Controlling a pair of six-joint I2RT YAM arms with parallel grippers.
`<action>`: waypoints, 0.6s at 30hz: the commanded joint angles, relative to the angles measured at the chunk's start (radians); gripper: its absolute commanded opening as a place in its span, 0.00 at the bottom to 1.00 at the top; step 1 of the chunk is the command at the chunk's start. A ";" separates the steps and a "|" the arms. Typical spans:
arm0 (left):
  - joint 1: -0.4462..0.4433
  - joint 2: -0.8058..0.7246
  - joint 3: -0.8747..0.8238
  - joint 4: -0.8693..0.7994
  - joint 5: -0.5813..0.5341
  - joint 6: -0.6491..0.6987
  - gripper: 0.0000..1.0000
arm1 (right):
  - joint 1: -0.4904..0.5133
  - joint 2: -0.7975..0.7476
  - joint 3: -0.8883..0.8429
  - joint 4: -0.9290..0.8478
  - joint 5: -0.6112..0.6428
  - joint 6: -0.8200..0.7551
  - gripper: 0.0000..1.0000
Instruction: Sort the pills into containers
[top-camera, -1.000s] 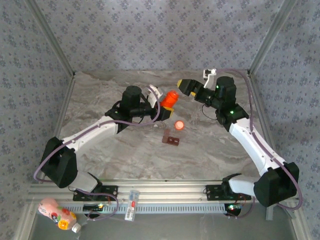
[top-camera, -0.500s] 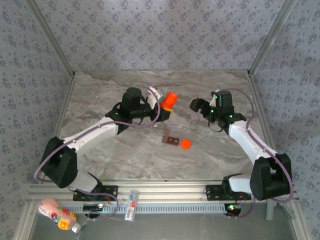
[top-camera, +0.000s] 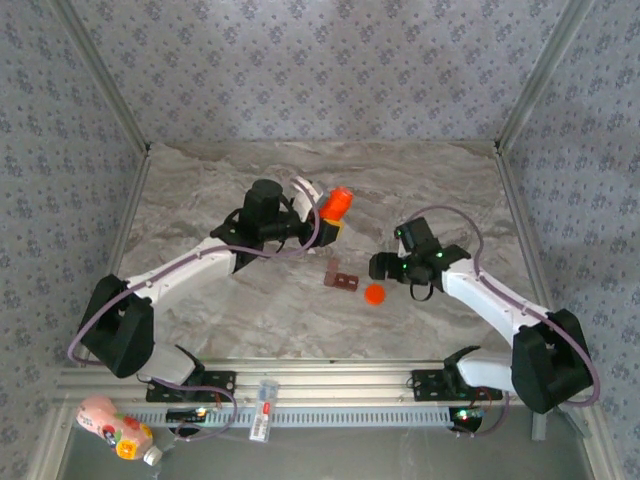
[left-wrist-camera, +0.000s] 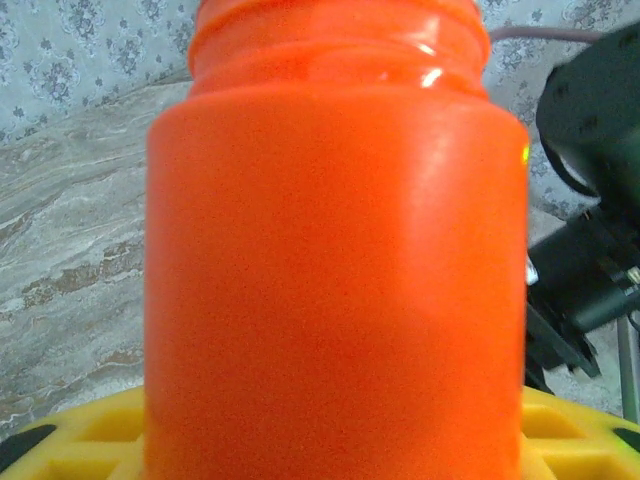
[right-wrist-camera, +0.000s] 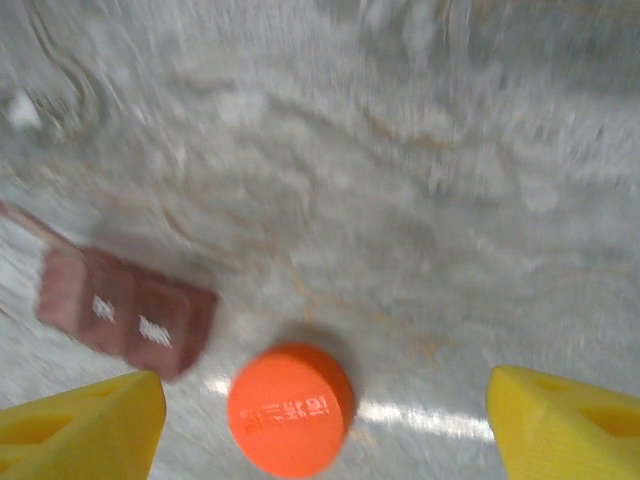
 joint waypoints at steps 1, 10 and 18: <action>0.001 -0.050 -0.009 0.051 -0.008 -0.007 0.00 | 0.065 -0.019 -0.025 -0.085 0.094 -0.027 0.86; 0.002 -0.057 -0.025 0.057 -0.014 -0.010 0.00 | 0.156 0.049 -0.019 -0.077 0.119 -0.048 0.88; 0.005 -0.074 -0.035 0.058 -0.030 -0.009 0.00 | 0.189 0.164 0.024 -0.081 0.143 -0.081 0.83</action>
